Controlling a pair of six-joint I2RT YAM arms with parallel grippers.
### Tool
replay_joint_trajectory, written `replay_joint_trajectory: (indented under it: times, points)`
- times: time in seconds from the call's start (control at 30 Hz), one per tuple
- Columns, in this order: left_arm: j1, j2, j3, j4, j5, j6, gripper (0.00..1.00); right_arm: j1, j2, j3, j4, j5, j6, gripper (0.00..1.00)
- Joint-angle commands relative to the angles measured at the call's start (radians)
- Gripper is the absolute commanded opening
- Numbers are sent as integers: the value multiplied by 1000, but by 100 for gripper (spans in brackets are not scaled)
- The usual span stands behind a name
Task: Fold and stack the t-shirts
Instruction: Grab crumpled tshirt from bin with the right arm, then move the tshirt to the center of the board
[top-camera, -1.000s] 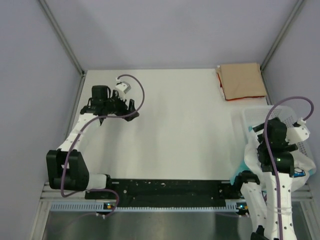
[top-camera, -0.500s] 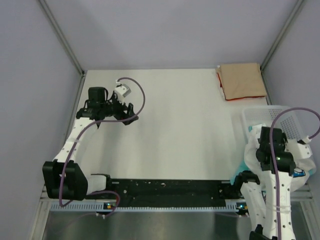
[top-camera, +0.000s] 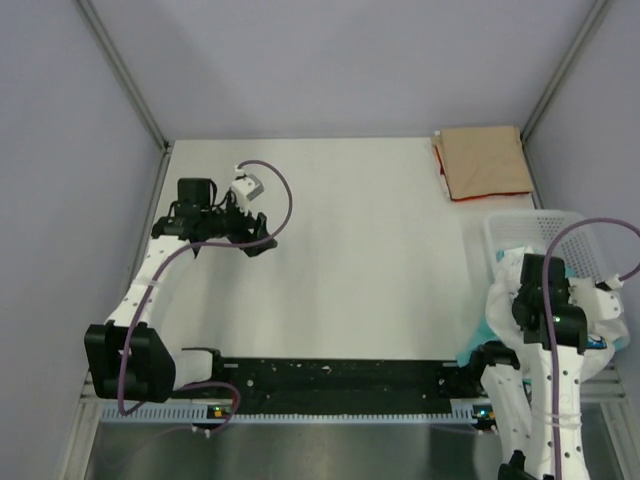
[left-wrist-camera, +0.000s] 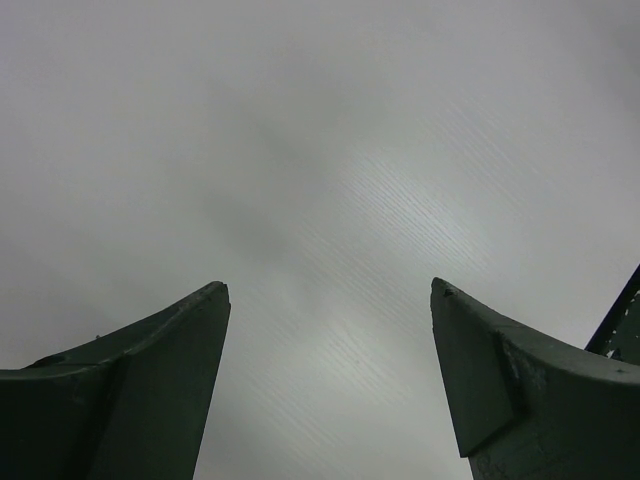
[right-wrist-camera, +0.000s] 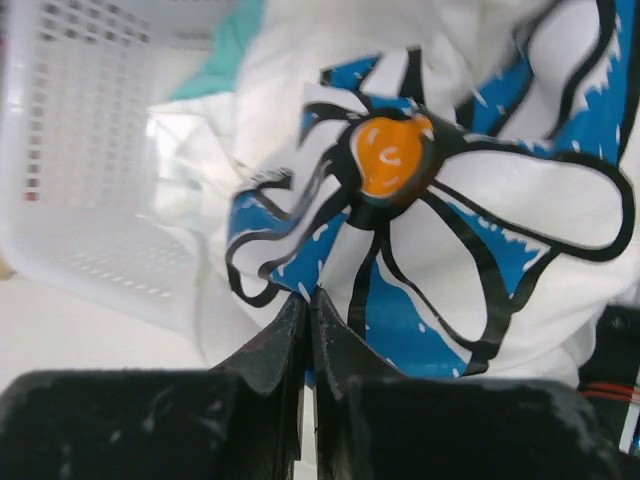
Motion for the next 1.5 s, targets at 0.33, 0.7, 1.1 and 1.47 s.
replay_joint_trajectory:
  times: [0.33,0.7,1.1,1.47]
  points:
    - [1,-11,88,-2,-27,7,85,-7,249,733,630,-347,-964,0]
    - [27,-31,197,6,-239,-94,86,138,479,996,1088,-1213,-739,0]
    - [228,-84,248,-52,-369,-135,86,781,802,942,888,-1354,-1173,0]
    - [269,-109,168,-101,-376,-23,86,781,1113,918,638,-747,-1193,79]
